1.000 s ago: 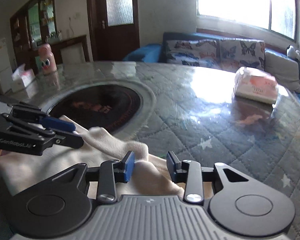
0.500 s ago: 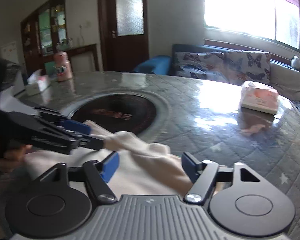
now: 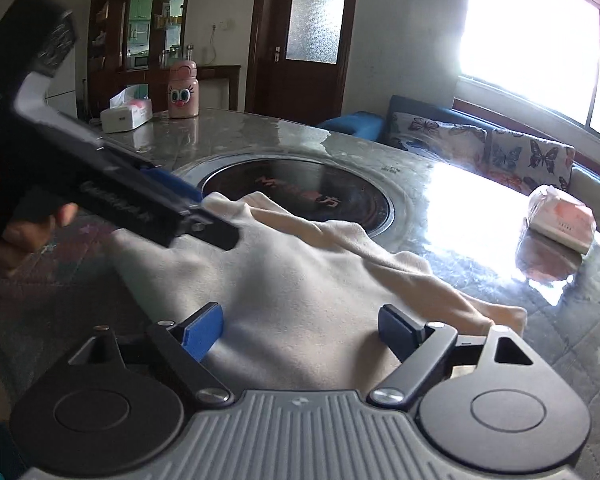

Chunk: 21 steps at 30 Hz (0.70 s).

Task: Fold clothes

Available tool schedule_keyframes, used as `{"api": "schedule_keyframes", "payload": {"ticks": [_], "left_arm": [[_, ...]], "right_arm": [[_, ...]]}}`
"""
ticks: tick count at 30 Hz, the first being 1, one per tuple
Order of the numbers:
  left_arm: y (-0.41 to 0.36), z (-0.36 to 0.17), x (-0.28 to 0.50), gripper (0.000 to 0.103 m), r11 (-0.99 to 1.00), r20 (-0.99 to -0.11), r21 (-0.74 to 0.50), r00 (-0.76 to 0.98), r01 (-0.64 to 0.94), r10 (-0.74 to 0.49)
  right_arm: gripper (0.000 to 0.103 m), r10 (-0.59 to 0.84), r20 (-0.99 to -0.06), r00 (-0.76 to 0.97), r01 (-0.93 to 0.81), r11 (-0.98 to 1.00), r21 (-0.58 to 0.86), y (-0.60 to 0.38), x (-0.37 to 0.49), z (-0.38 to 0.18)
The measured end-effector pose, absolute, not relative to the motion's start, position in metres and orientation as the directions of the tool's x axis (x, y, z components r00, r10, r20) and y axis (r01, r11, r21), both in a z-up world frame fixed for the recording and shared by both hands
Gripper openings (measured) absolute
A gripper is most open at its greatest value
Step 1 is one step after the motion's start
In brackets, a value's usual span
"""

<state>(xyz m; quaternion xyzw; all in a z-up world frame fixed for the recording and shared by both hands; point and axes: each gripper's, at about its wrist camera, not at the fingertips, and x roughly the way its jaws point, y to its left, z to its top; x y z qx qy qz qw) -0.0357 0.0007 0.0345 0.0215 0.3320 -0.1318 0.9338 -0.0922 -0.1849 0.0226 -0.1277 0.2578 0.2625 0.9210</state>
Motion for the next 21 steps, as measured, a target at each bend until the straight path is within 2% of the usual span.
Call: {"api": "schedule_keyframes", "payload": {"ticks": [3, 6, 11, 19, 21], "left_arm": [[0.010, 0.032, -0.051, 0.068, 0.972, -0.626, -0.037, 0.753, 0.232, -0.203], [0.020, 0.026, -0.062, 0.068, 0.978, -0.633, -0.034, 0.753, 0.204, -0.179], [0.025, 0.016, -0.063, 0.071, 0.981, -0.646, -0.056, 0.743, 0.186, -0.177], [0.033, 0.027, -0.060, 0.071, 0.981, -0.633, -0.086, 0.750, 0.176, -0.190], [0.033, 0.021, -0.060, 0.072, 0.981, -0.645, -0.081, 0.741, 0.176, -0.186]], "right_arm": [[0.094, 0.414, -0.534, 0.737, -0.547, 0.830, -0.111, -0.187, -0.098, 0.025], [0.095, 0.400, -0.533, 0.746, -0.524, 0.846, -0.100, -0.197, -0.096, 0.027], [0.096, 0.363, -0.583, 0.727, -0.503, 0.859, -0.093, -0.205, -0.089, 0.008], [0.096, 0.390, -0.542, 0.744, -0.521, 0.847, -0.106, -0.203, -0.088, 0.024], [0.096, 0.382, -0.558, 0.737, -0.521, 0.847, -0.108, -0.202, -0.086, 0.019]]}}
